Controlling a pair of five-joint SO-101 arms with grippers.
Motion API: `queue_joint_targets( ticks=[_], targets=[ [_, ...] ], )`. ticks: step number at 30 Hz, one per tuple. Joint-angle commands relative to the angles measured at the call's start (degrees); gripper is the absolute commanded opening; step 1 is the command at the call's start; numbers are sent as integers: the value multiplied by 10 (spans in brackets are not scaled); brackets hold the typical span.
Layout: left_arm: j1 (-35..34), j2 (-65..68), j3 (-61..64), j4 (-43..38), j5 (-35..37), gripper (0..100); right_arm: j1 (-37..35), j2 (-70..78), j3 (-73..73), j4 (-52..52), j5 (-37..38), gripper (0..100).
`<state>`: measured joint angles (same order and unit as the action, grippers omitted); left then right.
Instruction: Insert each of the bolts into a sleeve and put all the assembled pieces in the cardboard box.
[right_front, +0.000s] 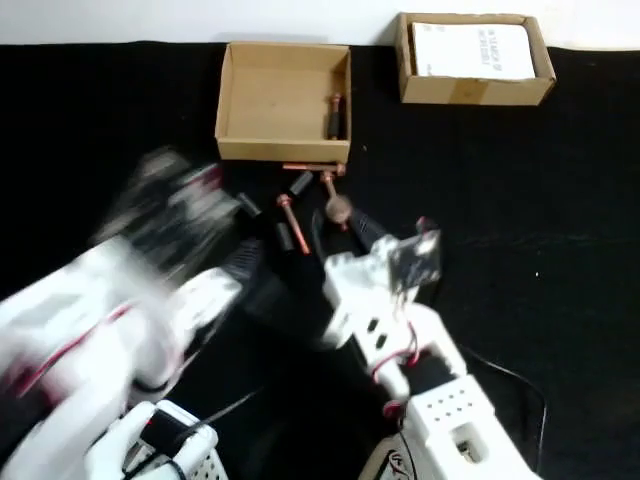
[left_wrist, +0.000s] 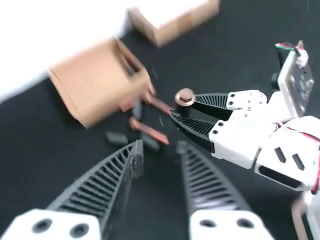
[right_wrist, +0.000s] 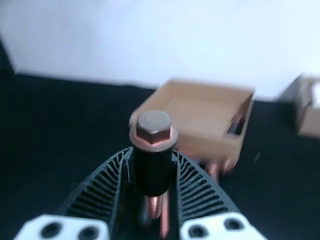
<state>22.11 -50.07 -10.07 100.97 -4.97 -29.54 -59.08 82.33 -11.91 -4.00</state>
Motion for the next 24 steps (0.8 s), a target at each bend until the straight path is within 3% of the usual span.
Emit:
queue_joint_targets(
  ticks=[1, 5, 9, 15, 20, 24],
  targets=[
    [-71, -40, -9, 4, -4, 9, 28, 69, -142, 7, -1, 7],
    [-175, -96, 87, 4, -4, 12, 47, 191, -244, -11, -1, 7],
    [-276, -175, 248, 4, -6, 12, 53, 325, -311, -112, 1, 7],
    [-397, -339, 422, 3, -118, 13, 53, 536, -424, -231, 61, 7],
    [-436, -451, 474, -4, -122, 13, 50, 686, -563, -257, 64, 7],
    [-449, -466, 489, -18, -120, 13, 52, 787, -670, -255, 64, 8]
  ],
)
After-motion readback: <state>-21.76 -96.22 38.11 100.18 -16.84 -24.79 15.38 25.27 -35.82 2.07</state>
